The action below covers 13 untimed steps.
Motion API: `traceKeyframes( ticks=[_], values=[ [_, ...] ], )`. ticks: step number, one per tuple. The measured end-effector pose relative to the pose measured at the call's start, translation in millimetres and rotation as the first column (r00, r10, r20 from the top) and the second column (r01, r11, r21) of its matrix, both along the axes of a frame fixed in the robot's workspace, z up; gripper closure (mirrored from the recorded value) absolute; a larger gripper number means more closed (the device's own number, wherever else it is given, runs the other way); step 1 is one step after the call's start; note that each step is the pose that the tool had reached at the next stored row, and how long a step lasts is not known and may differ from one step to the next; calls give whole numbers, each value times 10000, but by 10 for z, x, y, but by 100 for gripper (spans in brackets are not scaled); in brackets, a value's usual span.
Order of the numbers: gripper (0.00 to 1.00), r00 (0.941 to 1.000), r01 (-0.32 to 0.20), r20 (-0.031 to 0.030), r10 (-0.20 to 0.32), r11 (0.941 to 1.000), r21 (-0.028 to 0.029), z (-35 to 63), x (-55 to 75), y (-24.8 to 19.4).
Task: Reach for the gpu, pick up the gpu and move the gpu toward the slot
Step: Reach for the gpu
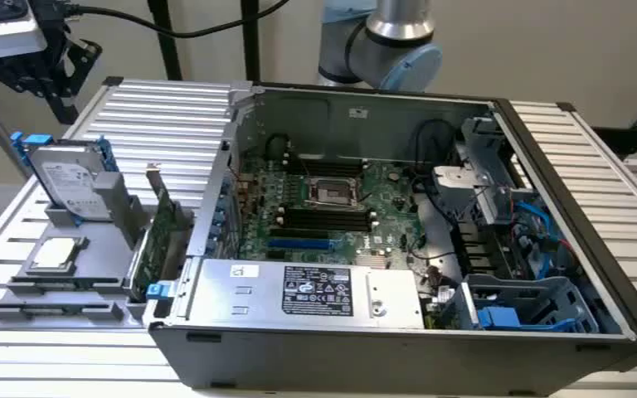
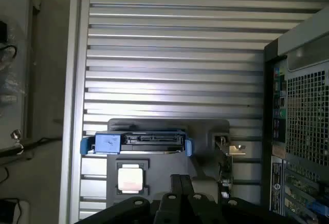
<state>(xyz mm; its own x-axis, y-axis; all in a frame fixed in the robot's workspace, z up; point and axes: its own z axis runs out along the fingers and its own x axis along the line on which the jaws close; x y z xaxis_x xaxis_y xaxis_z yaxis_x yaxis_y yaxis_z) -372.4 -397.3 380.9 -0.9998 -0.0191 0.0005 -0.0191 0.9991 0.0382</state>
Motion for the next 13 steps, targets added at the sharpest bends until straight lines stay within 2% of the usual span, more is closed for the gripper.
traceKeyframes(
  ticks=[13],
  values=[
    [89, 10000, -1, -1, 1, 10000, -7, 0, 0, -1]
  ],
)
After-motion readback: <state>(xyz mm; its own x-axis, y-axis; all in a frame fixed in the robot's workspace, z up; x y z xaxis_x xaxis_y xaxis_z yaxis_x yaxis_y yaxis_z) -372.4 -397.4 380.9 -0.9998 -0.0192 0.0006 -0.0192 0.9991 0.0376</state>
